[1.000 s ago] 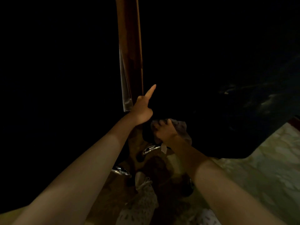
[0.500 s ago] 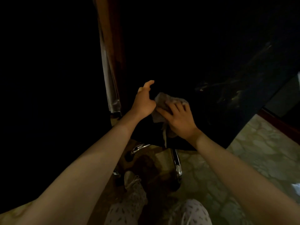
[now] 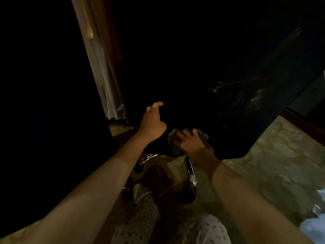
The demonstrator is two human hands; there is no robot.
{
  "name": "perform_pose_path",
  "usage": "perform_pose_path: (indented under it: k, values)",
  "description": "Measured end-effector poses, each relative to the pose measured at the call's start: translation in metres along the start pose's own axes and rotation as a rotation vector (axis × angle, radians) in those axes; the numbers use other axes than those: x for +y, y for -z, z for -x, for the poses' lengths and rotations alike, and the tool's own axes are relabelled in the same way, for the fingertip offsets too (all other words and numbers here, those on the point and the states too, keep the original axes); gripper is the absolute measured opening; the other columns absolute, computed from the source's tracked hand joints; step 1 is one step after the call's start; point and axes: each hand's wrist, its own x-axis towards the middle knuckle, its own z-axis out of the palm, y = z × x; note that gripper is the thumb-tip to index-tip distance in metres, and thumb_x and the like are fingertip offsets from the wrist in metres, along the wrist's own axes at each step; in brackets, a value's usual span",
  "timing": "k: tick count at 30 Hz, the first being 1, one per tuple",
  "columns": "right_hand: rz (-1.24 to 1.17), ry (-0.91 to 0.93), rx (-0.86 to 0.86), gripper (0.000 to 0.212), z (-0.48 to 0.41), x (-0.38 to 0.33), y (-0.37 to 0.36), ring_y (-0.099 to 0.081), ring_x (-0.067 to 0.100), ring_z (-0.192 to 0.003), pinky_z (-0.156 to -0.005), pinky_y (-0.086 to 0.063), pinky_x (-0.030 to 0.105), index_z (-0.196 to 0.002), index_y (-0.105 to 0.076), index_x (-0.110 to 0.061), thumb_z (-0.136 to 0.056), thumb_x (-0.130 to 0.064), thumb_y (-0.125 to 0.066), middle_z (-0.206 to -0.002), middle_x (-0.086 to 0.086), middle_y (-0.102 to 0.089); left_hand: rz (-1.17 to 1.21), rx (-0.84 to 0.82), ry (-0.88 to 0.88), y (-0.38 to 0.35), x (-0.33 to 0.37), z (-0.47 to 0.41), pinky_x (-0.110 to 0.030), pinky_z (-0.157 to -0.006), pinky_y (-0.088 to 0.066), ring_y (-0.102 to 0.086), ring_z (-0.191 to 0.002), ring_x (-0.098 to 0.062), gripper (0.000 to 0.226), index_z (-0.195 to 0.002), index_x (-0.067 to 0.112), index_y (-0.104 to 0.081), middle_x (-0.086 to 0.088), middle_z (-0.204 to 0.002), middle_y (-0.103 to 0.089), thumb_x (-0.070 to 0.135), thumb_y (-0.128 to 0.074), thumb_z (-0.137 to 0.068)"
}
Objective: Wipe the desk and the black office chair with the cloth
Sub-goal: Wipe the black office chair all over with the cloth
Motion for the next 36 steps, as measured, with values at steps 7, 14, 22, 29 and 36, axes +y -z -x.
perform_pose_path:
  k: [7, 14, 22, 29, 36]
  values:
    - [-0.012, 0.014, 0.359, 0.077, 0.044, 0.018, 0.005, -0.047, 0.03, -0.097, -0.076, -0.037, 0.041, -0.106, -0.07, -0.026, -0.032, -0.034, -0.088, -0.112, 0.009, -0.051, 0.084, 0.097, 0.014, 0.002, 0.023, 0.002, -0.02, -0.089, -0.037, -0.043, -0.122, -0.031, 0.056, -0.14, 0.009, -0.031, -0.016, -0.137, -0.034, -0.003, -0.051, -0.09]
    - [-0.134, -0.323, 0.9, 0.052, 0.046, 0.078, 0.071, -0.041, 0.03, -0.103, -0.085, -0.031, 0.042, -0.125, -0.046, -0.026, -0.074, -0.028, -0.052, -0.121, 0.012, -0.04, 0.155, 0.199, -0.098, -0.013, 0.074, -0.008, -0.042, -0.108, -0.037, -0.037, -0.13, -0.029, 0.076, -0.146, 0.012, -0.019, -0.015, -0.14, -0.034, 0.009, -0.064, -0.085]
    - [-0.145, -0.303, 0.781, 0.046, 0.031, 0.077, 0.024, -0.04, 0.03, -0.102, -0.084, -0.035, 0.044, -0.116, -0.043, -0.025, -0.071, -0.031, -0.039, -0.119, 0.008, -0.038, 0.165, 0.318, -0.17, -0.019, 0.062, -0.025, -0.035, -0.086, -0.045, -0.048, -0.107, -0.03, 0.06, -0.133, 0.008, -0.034, -0.018, -0.12, -0.042, -0.007, -0.059, -0.08]
    - [-0.304, -0.268, 0.558, 0.046, 0.025, 0.037, -0.006, -0.062, 0.031, -0.084, -0.06, -0.053, 0.041, -0.1, -0.067, -0.025, -0.056, -0.028, -0.056, -0.098, 0.009, -0.058, -0.175, 0.074, -0.087, -0.045, 0.046, -0.013, -0.04, -0.096, -0.045, -0.042, -0.122, -0.029, 0.064, -0.138, 0.021, -0.03, -0.011, -0.134, -0.035, 0.003, -0.06, -0.085]
    - [-0.637, -0.23, 0.862, 0.05, 0.043, 0.064, 0.05, -0.051, 0.036, -0.107, -0.09, -0.05, 0.049, -0.119, -0.044, -0.016, -0.071, -0.011, -0.058, -0.123, 0.007, -0.037, -0.43, -0.055, -0.172, -0.031, 0.062, 0.012, -0.038, -0.101, -0.041, -0.038, -0.128, -0.028, 0.077, -0.142, 0.029, -0.027, -0.007, -0.138, -0.031, 0.028, -0.071, -0.079]
